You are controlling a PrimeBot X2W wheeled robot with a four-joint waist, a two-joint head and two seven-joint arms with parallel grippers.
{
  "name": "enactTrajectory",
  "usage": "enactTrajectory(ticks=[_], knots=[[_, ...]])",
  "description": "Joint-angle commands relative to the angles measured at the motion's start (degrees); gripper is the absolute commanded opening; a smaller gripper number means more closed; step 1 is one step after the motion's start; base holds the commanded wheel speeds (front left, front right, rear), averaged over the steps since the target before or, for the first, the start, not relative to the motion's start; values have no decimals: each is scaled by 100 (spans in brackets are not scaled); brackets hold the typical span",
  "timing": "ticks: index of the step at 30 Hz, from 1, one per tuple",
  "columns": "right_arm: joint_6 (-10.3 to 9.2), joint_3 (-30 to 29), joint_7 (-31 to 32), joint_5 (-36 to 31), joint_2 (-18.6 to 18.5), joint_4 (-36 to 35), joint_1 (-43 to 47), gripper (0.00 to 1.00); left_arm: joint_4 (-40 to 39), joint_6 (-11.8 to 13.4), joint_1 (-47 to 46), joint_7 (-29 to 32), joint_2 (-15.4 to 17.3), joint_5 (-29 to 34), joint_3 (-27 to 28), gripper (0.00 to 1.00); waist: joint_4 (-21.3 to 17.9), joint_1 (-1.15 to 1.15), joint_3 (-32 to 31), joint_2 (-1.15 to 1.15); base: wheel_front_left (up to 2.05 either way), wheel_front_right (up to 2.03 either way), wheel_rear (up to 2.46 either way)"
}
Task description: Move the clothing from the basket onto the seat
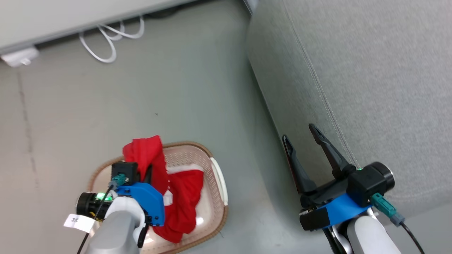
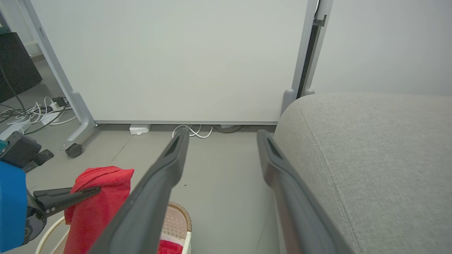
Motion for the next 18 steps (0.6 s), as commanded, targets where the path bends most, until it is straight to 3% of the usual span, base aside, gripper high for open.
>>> enactTrajectory(ticks=[1,5,13,18], knots=[[3,-38,-19,-49,-20,47,131,100,-89,-41,75,-59,-42,18,-112,0,500,1,-614,0,0,0,0],[3,-60,-19,-99,-19,158,298,100,-348,-107,132,-57,-76,-111,-396,0,736,1,-988,0,0,0,0],[3,-39,-19,-122,-19,321,535,100,-1631,-138,408,143,-80,-1071,-1602,0,1009,1,-1521,0,0,0,0],[3,8,-19,-117,-19,411,626,100,-2296,-109,370,334,-82,-1475,-2083,0,1073,1,-1769,0,0,0,0]])
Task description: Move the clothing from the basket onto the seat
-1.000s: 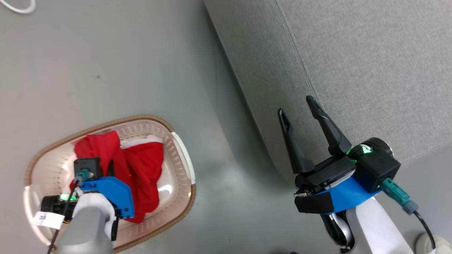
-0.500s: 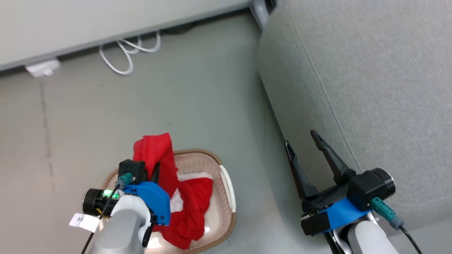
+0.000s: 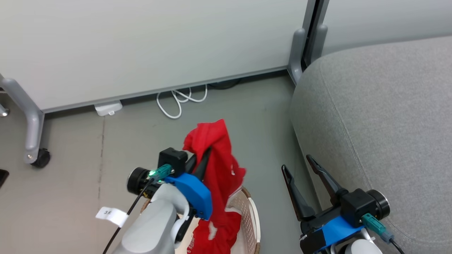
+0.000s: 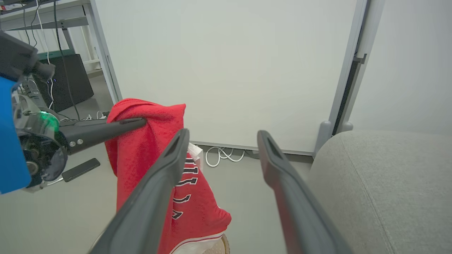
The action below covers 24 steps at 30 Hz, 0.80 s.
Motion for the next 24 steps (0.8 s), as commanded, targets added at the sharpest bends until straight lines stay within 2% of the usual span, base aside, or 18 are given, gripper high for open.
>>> enactTrajectory(ticks=[1,12,24], knots=[[3,26,-20,-22,-16,37,73,100,-178,52,-50,54,-2,-81,-128,0,77,1,-175,-1,0,0,0],[3,153,31,38,-16,143,198,100,-1182,270,-548,292,4,-549,-997,0,121,1,-501,-1,0,0,0],[3,231,71,103,-16,171,129,100,-1423,644,-1143,277,1,-1097,-1703,0,121,1,-562,-1,0,0,0]])
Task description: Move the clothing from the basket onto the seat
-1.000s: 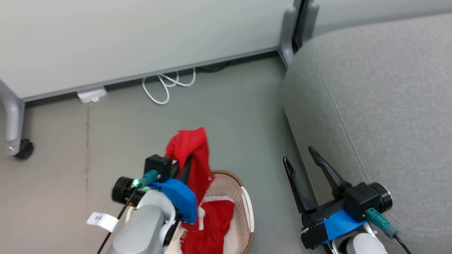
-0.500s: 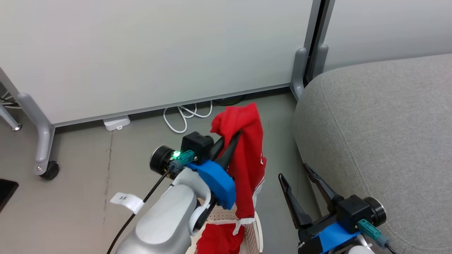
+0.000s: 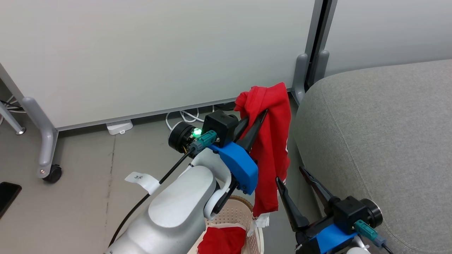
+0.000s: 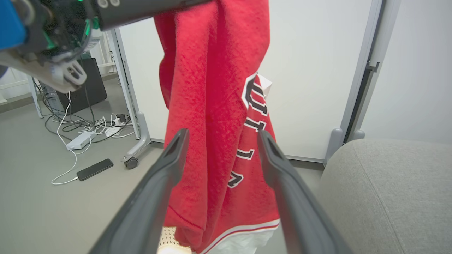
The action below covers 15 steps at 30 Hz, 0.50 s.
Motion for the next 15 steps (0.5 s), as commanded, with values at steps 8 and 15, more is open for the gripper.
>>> enactTrajectory(ticks=[8,15], knots=[[3,43,8,42,-16,32,-45,100,160,142,-232,-186,8,-298,-328,0,-4,0,24,0,0,0,0],[3,224,131,195,-16,156,-199,100,242,199,-306,-232,7,-450,-518,0,10,0,49,0,0,0,0]])
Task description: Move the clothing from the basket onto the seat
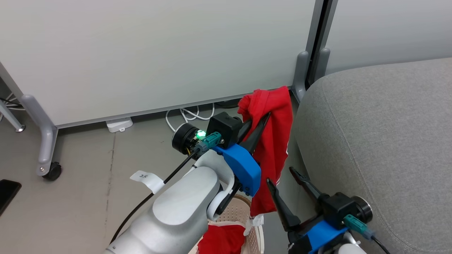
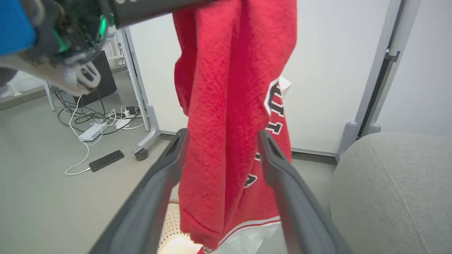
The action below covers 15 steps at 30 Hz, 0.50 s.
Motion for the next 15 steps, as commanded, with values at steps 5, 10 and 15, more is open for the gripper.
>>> enactTrajectory(ticks=[5,10,15], knots=[[3,304,197,166,-16,305,-378,100,74,61,-168,-70,6,-111,-148,0,4,0,40,0,0,0,0],[3,532,315,283,-16,728,-828,100,100,84,-267,-104,6,-228,-278,0,32,0,96,0,0,0,0],[3,665,434,337,-16,1245,-1254,100,136,94,-323,-147,6,-336,-409,0,79,0,116,0,0,0,0]])
